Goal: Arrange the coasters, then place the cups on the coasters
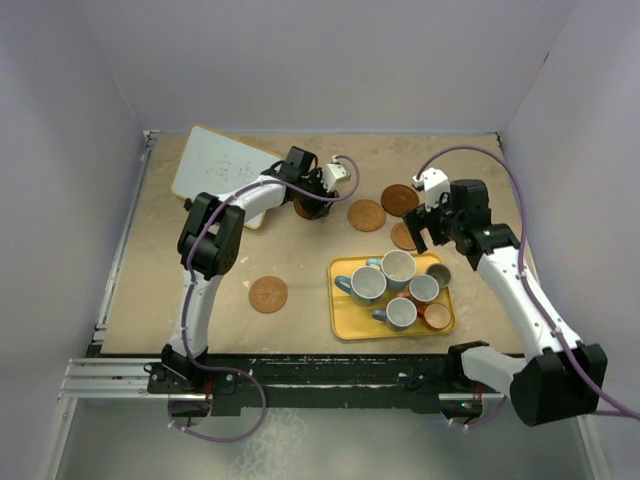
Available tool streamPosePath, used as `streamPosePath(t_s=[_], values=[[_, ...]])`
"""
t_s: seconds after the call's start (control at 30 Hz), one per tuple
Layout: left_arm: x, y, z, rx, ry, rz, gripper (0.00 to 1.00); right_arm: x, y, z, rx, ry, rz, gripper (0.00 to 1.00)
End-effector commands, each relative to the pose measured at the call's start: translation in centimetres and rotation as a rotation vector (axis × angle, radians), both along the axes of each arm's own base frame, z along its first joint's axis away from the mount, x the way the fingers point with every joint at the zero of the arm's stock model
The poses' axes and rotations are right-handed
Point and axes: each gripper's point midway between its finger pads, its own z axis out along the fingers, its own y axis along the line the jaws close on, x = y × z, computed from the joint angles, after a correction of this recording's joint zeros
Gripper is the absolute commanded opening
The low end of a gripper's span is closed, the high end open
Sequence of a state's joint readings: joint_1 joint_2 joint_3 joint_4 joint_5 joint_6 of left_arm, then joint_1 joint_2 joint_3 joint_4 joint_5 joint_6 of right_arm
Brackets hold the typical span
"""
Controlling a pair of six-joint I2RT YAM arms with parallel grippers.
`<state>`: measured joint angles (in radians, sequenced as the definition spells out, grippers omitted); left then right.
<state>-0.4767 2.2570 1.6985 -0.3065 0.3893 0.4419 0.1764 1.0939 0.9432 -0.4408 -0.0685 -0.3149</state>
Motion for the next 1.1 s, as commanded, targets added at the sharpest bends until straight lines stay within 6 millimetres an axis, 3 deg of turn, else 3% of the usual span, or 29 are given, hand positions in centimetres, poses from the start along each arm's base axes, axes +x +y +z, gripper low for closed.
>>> streamPosePath(t_s=[0.0, 0.17, 0.37, 0.5, 0.7, 0.87, 1.07], values=[[0.6, -1.6, 0.1, -0.014, 0.011, -0.045, 0.53, 3.7, -0.4, 3.4, 0.009, -0.09, -0.079, 1.0], [1.8, -2.6, 2.1, -0.044, -0.024, -0.053, 0.54, 7.0, 0.4, 2.9, 0.035, -0.051, -0.097, 0.98], [2.0, -2.7, 8.5, -0.097, -0.132, -0.066, 0.66, 10.3, 2.1, 0.4, 0.073, 0.065, -0.094, 0.95], [0.6, -2.0, 12.0, -0.128, -0.195, -0.075, 0.73, 12.1, 2.9, -1.2, 0.101, 0.133, -0.109, 0.92], [-2.6, 0.3, 15.6, -0.148, -0.274, -0.056, 0.77, 14.0, 4.4, -4.1, 0.141, 0.266, -0.108, 0.84], [-5.7, 2.2, 16.2, -0.144, -0.283, -0.048, 0.79, 15.4, 5.2, -6.3, 0.144, 0.336, -0.107, 0.79], [-8.5, 4.0, 15.7, -0.123, -0.278, -0.04, 0.79, 16.8, 5.5, -8.8, 0.119, 0.388, -0.126, 0.73]])
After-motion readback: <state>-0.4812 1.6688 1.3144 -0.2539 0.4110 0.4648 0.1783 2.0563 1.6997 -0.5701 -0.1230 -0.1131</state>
